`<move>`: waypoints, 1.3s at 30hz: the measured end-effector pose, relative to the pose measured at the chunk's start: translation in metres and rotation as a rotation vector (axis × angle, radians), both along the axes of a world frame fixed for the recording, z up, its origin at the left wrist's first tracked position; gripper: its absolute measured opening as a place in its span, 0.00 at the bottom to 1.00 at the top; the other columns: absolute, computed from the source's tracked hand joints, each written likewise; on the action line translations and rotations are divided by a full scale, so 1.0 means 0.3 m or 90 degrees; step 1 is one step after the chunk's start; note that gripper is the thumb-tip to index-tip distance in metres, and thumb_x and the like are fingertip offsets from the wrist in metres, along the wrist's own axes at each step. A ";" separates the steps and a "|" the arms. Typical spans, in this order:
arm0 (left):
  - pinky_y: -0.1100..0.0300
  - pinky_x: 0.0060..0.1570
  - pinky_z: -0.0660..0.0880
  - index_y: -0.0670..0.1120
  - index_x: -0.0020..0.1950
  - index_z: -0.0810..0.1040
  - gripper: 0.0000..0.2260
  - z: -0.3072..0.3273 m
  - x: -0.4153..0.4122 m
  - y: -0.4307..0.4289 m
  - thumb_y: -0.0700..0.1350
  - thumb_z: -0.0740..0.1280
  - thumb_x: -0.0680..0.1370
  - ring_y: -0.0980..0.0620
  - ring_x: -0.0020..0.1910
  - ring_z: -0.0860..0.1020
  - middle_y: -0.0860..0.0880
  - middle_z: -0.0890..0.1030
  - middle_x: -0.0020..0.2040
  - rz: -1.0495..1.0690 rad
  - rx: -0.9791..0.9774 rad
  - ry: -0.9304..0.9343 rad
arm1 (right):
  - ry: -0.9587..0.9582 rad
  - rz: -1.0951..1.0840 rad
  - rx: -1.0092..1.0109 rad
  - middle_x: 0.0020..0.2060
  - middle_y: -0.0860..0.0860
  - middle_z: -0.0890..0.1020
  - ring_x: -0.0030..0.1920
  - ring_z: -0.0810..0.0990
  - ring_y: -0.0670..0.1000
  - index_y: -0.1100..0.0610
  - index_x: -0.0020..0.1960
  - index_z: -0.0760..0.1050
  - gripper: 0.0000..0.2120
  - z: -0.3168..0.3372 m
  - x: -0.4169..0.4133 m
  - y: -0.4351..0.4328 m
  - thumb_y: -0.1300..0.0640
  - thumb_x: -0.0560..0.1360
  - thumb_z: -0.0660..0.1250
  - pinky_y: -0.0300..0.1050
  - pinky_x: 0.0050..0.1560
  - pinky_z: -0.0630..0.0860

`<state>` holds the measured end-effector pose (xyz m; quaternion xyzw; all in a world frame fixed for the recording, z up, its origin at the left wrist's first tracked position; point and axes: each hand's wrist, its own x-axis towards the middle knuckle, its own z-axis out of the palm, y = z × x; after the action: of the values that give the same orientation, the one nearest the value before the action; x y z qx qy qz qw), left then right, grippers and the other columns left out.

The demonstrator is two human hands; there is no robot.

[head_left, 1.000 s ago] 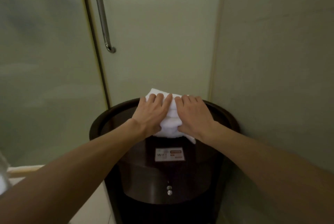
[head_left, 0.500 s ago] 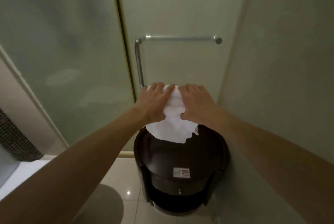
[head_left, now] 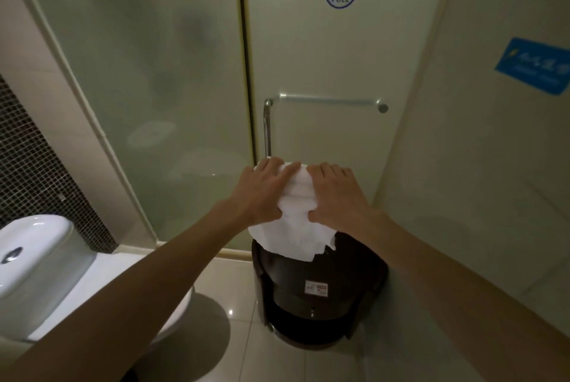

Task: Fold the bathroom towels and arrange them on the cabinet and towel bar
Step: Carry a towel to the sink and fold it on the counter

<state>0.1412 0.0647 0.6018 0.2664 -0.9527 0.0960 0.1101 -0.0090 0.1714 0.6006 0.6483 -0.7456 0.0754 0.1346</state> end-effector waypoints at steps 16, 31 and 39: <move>0.48 0.56 0.69 0.52 0.75 0.53 0.45 0.006 0.094 -0.083 0.50 0.74 0.64 0.44 0.67 0.63 0.45 0.64 0.68 0.025 0.020 -0.007 | 0.049 0.014 0.003 0.56 0.54 0.74 0.54 0.74 0.56 0.57 0.65 0.65 0.38 -0.013 0.083 -0.125 0.43 0.61 0.75 0.52 0.57 0.68; 0.47 0.57 0.69 0.52 0.76 0.52 0.46 -0.017 0.059 -0.294 0.50 0.75 0.64 0.43 0.66 0.64 0.43 0.65 0.68 0.071 0.016 -0.008 | 0.047 0.053 0.020 0.57 0.55 0.73 0.55 0.73 0.56 0.58 0.67 0.63 0.38 -0.020 0.043 -0.364 0.44 0.63 0.74 0.52 0.59 0.67; 0.47 0.56 0.69 0.52 0.75 0.55 0.44 -0.065 -0.037 -0.468 0.52 0.75 0.64 0.42 0.64 0.65 0.44 0.66 0.67 0.167 0.003 -0.027 | 0.008 0.152 0.021 0.60 0.55 0.73 0.58 0.72 0.57 0.57 0.68 0.63 0.38 -0.077 -0.086 -0.610 0.44 0.64 0.74 0.53 0.61 0.67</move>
<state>0.1302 -0.0758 0.5824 0.3872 -0.9119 0.1126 0.0760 -0.0347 -0.0116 0.5775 0.7348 -0.6637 0.0745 0.1183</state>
